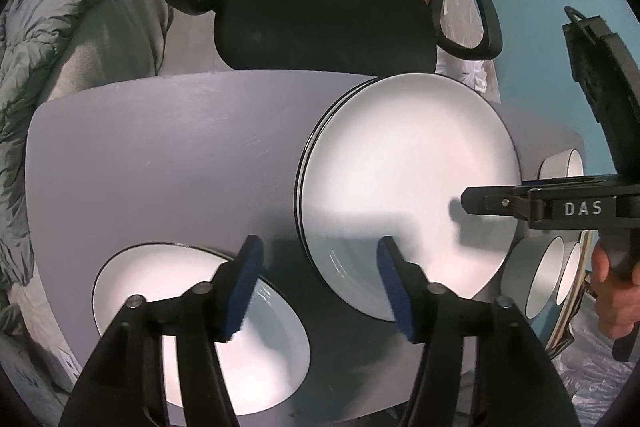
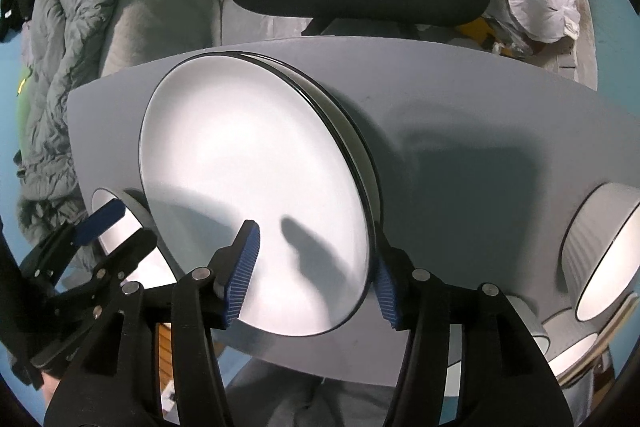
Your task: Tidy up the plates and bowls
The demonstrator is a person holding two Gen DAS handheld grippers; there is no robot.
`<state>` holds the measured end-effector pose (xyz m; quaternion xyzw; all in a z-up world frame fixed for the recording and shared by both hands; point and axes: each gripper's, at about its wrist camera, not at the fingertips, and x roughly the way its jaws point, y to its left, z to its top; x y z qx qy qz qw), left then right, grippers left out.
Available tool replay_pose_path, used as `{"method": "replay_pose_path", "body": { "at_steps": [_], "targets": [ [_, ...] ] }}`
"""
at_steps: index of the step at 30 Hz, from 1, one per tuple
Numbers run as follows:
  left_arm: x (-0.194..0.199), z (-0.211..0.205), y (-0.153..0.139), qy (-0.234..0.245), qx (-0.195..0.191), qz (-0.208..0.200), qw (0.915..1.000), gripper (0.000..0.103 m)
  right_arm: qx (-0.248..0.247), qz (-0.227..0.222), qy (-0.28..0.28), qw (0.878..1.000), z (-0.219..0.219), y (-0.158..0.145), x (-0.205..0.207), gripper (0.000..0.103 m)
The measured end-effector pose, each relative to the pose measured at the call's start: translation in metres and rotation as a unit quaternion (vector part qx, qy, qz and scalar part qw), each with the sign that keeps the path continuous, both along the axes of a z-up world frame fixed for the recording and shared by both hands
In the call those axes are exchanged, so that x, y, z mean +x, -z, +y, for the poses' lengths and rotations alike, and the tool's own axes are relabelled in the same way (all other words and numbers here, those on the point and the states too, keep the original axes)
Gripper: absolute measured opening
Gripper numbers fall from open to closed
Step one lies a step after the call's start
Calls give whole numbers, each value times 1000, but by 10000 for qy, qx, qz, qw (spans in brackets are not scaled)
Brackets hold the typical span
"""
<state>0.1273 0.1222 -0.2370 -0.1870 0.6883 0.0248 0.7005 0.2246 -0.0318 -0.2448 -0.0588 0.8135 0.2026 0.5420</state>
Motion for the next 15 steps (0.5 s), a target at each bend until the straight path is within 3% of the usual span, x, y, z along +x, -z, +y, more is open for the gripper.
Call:
{"method": "replay_pose_path", "body": {
  "at_steps": [6,8,15],
  "targets": [
    [-5,-4,-2,-75,8,-65,10000,64,-35,-96,113,9999,-3,-5,-5,56],
    [-10,-4,-4,-100,11,-76,9999,65,-92,-156,132,9997,-4,-7,-5,65],
    [-24,-2,-14,-195,9,-141,9997,65,-98,-415,91,9990,-6,-19,-13,66]
  ]
}}
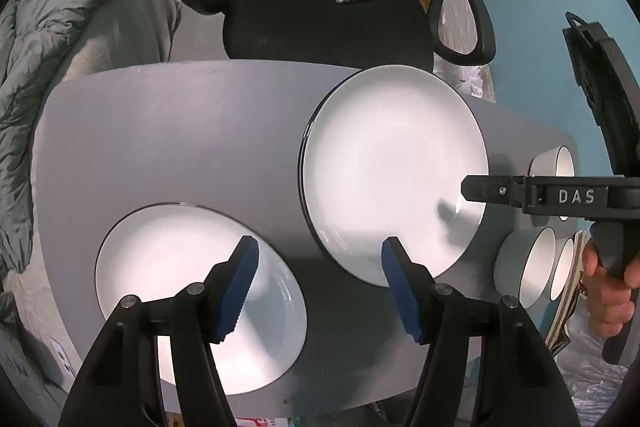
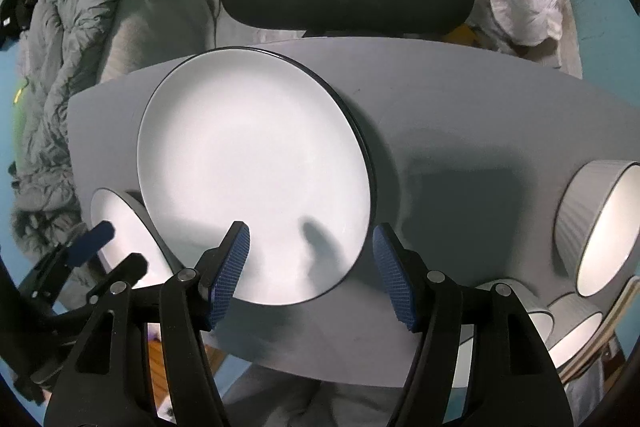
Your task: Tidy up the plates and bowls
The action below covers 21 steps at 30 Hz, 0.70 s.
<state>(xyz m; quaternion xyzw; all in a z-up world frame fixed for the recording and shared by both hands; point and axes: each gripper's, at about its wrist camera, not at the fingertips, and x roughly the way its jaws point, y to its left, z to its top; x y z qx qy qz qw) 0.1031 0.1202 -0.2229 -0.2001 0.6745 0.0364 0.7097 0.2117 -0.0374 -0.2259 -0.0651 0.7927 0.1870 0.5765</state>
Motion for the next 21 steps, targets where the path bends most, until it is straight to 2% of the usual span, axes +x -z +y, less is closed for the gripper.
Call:
{"method": "replay_pose_path", "body": {
  "at_steps": [6,11,13,21],
  "targets": [
    [-17,5,-21,-163,64,-216,9996,70,-128,-627,-535,9965,8,-24,-18,66],
    [-36,11,-39,-206,235,-334,9990,71,-145,-1115,-1059,9880,17,-50,-32,66],
    [-45,13,-45,-234,305,-378,9985,75,-150,-1283,-1258,9836,22,-58,-38,66],
    [-83,30,-64,-530,491,-511,9961,77,-3,-1648,-1836,9691,41,-86,-63,66]
  ]
}}
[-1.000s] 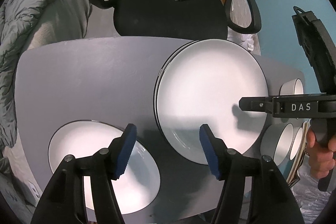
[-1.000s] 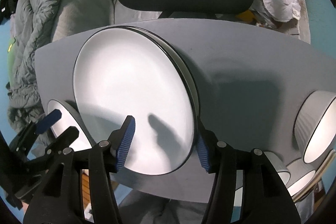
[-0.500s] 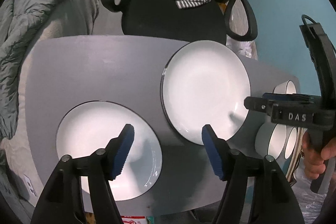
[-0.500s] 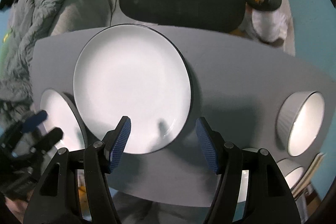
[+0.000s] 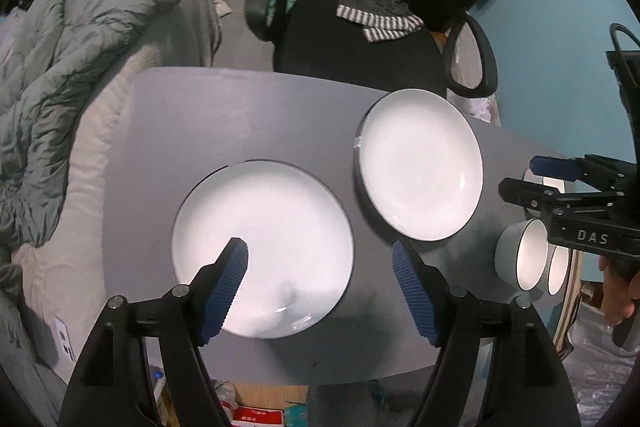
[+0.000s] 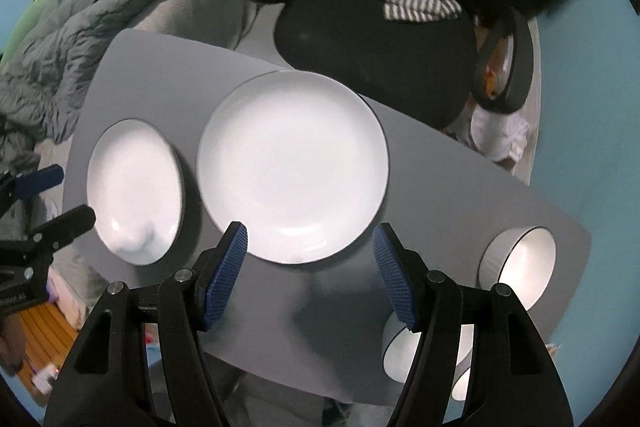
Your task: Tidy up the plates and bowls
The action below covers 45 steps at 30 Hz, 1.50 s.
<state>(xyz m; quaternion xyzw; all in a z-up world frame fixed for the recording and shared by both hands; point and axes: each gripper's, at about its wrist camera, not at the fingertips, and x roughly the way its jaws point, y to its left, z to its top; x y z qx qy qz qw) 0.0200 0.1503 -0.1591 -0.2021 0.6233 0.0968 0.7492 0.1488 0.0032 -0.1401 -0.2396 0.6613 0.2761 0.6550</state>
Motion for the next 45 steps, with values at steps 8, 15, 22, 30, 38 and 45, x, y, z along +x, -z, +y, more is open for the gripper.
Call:
{"method": "replay_pose_path", "body": {
  "at_steps": [8,15,22,30,38,45],
  "targets": [
    [-38,16,-4,-317,223,47,9992,77,42,-200,-634,9978,25,-17,-26,66],
    [-71,35,6,-763,142,162,9969,79,48,-191,-1188,9927,55,-18,-48,66],
    [-100,52,19,-1197,38,292,9924,80,-39,-68,-1716,9851,87,-6,-65,66],
    [-116,68,46,-1551,-153,489,9866,80,-91,171,-2211,9751,128,22,-74,66],
    [-122,78,84,-1951,-551,661,9770,80,-97,449,-2494,9673,162,60,-66,66],
    [-115,89,110,-2244,-880,663,9683,80,-130,631,-2610,9632,177,91,-59,66]
  ]
}}
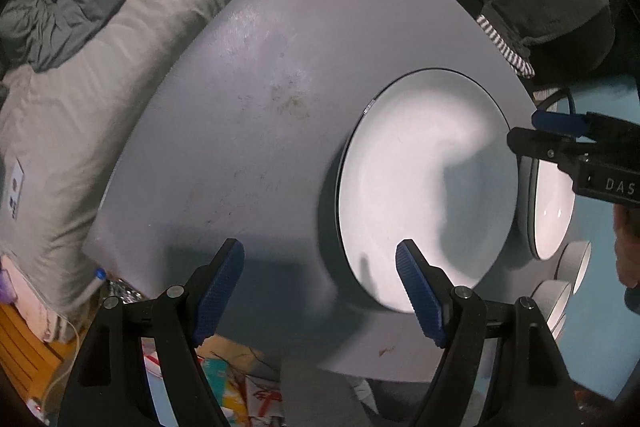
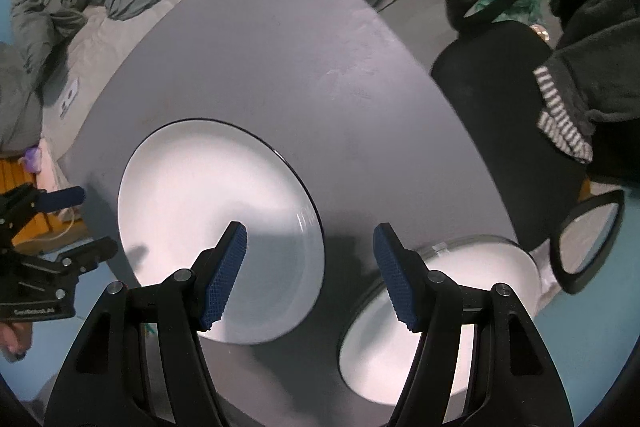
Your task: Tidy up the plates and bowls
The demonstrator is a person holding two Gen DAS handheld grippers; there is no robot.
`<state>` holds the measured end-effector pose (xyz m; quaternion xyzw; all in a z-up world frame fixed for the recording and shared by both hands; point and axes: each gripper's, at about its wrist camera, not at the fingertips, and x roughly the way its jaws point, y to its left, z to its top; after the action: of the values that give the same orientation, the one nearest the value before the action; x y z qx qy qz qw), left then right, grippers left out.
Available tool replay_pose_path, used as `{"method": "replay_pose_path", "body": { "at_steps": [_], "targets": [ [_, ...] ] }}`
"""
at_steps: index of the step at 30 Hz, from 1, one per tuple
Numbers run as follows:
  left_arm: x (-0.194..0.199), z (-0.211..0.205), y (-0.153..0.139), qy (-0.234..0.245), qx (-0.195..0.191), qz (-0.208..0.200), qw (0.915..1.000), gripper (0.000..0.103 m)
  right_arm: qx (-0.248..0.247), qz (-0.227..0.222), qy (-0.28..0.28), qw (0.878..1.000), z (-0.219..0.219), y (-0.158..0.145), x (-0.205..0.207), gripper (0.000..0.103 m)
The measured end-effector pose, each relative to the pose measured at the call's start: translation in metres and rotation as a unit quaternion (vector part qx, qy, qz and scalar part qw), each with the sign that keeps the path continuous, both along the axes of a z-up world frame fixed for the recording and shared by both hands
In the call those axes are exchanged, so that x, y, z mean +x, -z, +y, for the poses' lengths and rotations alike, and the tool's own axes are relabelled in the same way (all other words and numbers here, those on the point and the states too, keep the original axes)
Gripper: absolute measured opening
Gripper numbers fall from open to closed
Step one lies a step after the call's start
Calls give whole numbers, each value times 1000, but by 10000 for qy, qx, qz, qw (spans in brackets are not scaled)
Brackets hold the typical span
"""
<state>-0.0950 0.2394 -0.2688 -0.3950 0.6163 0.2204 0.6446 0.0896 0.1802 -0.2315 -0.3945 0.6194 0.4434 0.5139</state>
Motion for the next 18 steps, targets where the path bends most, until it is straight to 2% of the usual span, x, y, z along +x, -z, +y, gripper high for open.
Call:
{"method": "replay_pose_path", "body": {
  "at_steps": [8,13,14,16,18],
  "targets": [
    [9,7,17,-66,-90,30,9999,79,-44,111,88,9999,8,21,8,66],
    [14,7,24,-19,-131,105,9999,65,-90,245,55,9996,6,32,6,64],
    [15,7,25,-11,-133,103,9999,64,-115,281,56,9995,5,34,5,62],
    [16,8,27,17,-153,104,9998,55,-162,337,74,9993,4,36,5,46],
    [18,8,27,70,-157,87,9998,53,-202,405,97,9989,3,38,3,35]
  ]
}}
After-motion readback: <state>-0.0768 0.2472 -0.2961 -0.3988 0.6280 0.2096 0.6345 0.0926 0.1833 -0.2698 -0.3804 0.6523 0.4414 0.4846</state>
